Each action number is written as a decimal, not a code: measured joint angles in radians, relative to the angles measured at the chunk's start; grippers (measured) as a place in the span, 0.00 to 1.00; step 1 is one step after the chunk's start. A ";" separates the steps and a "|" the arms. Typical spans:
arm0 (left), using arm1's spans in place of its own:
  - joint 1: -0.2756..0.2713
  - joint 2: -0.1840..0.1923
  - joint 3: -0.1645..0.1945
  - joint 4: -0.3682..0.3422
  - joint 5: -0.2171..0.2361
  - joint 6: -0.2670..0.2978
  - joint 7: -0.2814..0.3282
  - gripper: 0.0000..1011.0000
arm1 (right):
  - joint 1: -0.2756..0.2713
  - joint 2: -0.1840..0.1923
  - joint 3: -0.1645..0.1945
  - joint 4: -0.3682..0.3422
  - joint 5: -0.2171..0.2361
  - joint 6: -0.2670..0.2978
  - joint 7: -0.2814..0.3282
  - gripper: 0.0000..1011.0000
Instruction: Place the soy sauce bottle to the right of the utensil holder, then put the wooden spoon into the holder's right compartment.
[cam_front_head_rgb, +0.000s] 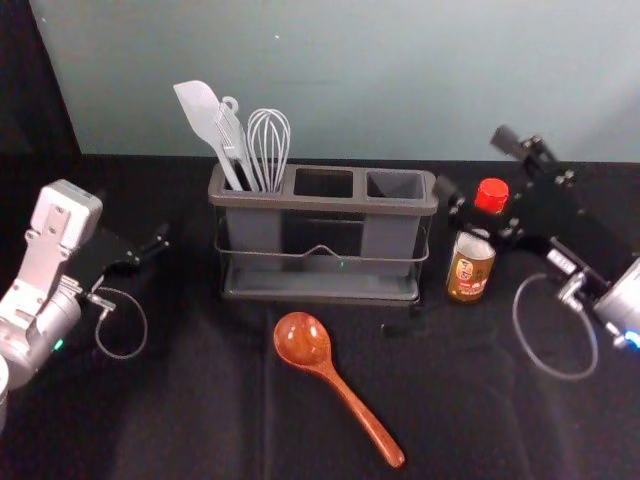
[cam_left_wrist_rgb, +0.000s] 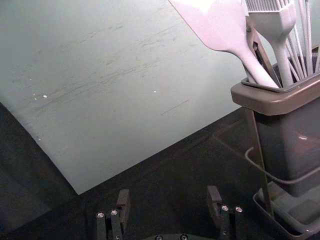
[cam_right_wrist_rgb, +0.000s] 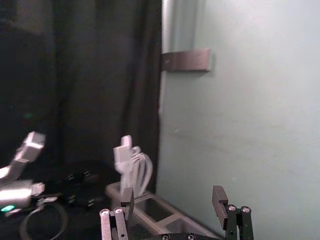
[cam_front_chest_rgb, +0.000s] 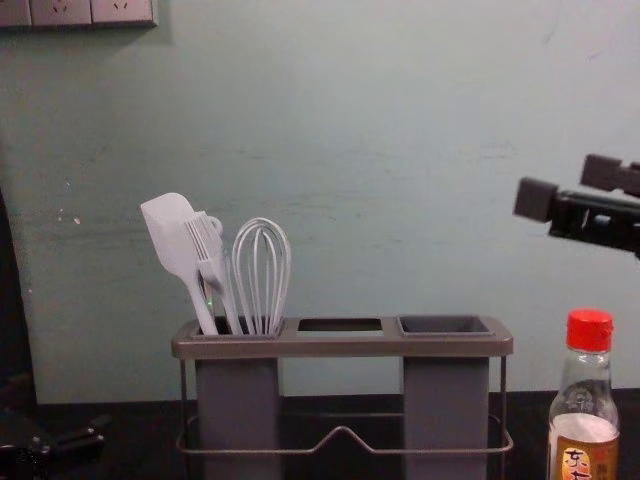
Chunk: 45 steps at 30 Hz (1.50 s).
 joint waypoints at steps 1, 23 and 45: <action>0.000 0.000 0.000 0.000 0.000 0.000 0.000 0.99 | -0.006 0.012 -0.011 -0.016 0.000 0.019 0.002 0.99; 0.000 0.000 0.000 0.000 0.000 0.000 0.000 0.99 | 0.103 0.033 -0.247 -0.069 -0.078 0.448 -0.087 0.99; 0.000 0.000 0.000 0.000 0.000 0.000 0.000 0.99 | 0.278 -0.096 -0.402 0.101 -0.147 0.844 -0.149 0.99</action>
